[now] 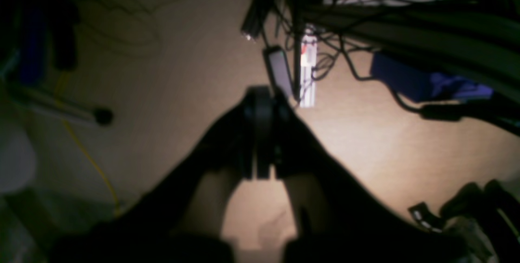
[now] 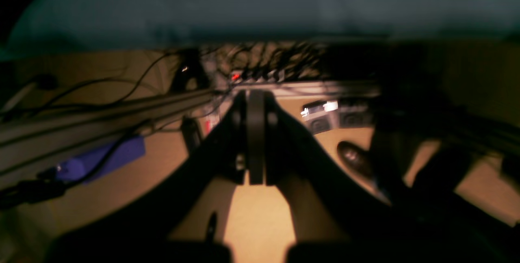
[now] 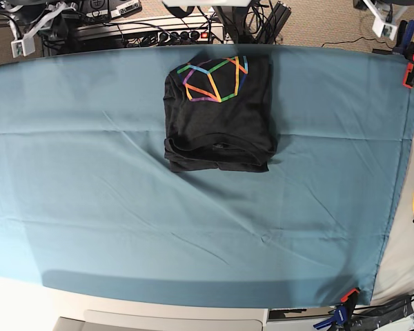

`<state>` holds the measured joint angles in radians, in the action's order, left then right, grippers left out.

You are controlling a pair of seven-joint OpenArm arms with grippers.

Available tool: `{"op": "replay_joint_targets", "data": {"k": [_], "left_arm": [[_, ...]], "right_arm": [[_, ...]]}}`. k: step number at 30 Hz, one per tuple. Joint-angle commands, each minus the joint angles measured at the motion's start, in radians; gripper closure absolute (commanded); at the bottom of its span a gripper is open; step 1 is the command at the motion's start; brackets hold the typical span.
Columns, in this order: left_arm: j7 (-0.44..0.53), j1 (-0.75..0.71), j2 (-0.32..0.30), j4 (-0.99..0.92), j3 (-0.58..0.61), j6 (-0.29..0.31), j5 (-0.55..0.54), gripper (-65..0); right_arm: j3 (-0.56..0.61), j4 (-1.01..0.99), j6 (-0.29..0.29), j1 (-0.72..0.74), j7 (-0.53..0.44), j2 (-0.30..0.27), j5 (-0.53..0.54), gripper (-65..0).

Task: Fold the T-shirt properly

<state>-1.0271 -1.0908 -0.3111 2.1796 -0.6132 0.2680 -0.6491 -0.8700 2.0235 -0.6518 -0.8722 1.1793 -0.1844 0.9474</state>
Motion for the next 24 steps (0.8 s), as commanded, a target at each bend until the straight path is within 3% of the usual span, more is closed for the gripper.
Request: {"op": "replay_joint_targets", "data": {"k": [1, 3, 5, 10, 12, 14, 17, 19, 21, 24], "left_arm": [[0.019, -0.016, -0.006, -0.033, 0.019, 0.003, -0.002, 0.0], [0.067, 0.003, -0.008, -0.14, 0.089, 0.003, 0.034, 0.0], [0.135, 0.046, -0.008, -0.266, 0.18, 0.003, 0.097, 0.0], [0.261, 0.248, -0.004, -0.611, 0.425, 0.001, 0.26, 0.0], [0.314, 0.338, -0.003, -0.744, 0.504, -0.032, 0.312, 0.0], [0.422, 0.427, 0.0, -0.879, 0.567, -0.099, 0.369, 0.0], [0.59, 0.565, 0.002, -1.105, 0.645, -0.222, 0.41, 0.0], [0.648, 0.665, 0.01, -1.277, 0.687, -0.278, 0.414, 0.0], [0.681, 0.758, 0.036, -1.461, 0.708, -0.288, 0.413, 0.0], [0.8, 0.872, 0.093, -1.724, 0.717, -0.286, 0.411, 0.0]], "right_arm": [[0.003, -0.04, 0.0, -0.013, -0.015, -0.014, 0.002, 0.0], [0.05, -0.163, -0.006, -0.007, -0.042, -0.016, -0.026, 0.0], [0.127, -0.306, -0.009, 0.014, -0.108, -0.016, -0.122, 0.0], [0.388, -0.727, 0.001, 0.144, -0.372, -0.029, -0.423, 0.0], [0.465, -0.893, 0.023, 0.222, -0.494, -0.029, -0.546, 0.0], [0.523, -1.052, 0.073, 0.303, -0.623, -0.029, -0.671, 0.0], [0.583, -1.276, 0.212, 0.431, -0.802, -0.026, -0.797, 0.0], [0.611, -1.41, 0.297, 0.514, -0.933, -0.02, -0.854, 0.0], [0.622, -1.529, 0.37, 0.593, -1.019, -0.01, -0.904, 0.0], [0.622, -1.648, 0.402, 0.683, -1.091, 0.019, -0.91, 0.0]]}}
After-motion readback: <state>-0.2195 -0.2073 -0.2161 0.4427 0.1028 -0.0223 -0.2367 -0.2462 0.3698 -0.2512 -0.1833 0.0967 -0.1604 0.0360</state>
